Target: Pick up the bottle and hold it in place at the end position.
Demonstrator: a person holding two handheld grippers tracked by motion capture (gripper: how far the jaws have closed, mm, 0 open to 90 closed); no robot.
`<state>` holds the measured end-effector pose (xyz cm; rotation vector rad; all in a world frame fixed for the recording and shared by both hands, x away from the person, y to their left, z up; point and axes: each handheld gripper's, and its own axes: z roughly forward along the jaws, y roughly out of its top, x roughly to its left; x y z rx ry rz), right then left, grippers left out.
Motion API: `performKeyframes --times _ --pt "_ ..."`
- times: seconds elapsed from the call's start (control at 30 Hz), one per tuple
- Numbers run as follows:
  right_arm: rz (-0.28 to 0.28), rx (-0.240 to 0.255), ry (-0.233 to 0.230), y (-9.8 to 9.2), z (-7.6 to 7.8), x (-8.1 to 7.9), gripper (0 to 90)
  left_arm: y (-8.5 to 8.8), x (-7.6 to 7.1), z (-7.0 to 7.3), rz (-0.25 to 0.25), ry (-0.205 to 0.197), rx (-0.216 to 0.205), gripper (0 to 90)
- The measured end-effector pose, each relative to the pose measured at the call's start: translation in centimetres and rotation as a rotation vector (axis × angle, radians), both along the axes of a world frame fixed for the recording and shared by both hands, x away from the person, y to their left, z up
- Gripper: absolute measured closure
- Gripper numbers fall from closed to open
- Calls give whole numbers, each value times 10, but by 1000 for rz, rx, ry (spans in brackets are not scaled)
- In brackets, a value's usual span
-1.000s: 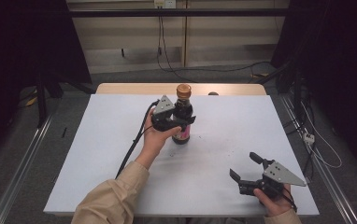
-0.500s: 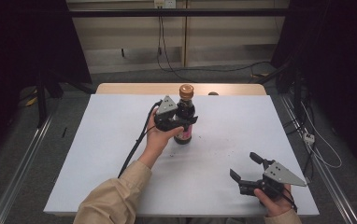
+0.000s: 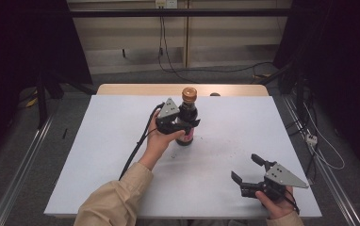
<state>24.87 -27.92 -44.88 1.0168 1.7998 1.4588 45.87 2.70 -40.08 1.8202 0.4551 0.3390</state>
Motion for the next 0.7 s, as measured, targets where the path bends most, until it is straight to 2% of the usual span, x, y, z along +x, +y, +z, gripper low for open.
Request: performKeyframes --times 0.13,0.27,0.43,0.7 --pt "2 -2 3 1 0 0 45 9 1 -1 -9 21 -16 285" --pt "6 -8 4 4 0 1 45 9 0 -1 -32 0 2 286" --pt "14 -16 8 5 -1 2 44 9 2 -2 -30 18 -13 286" --pt "21 -5 43 7 -2 6 33 9 0 -3 -3 53 -3 276"
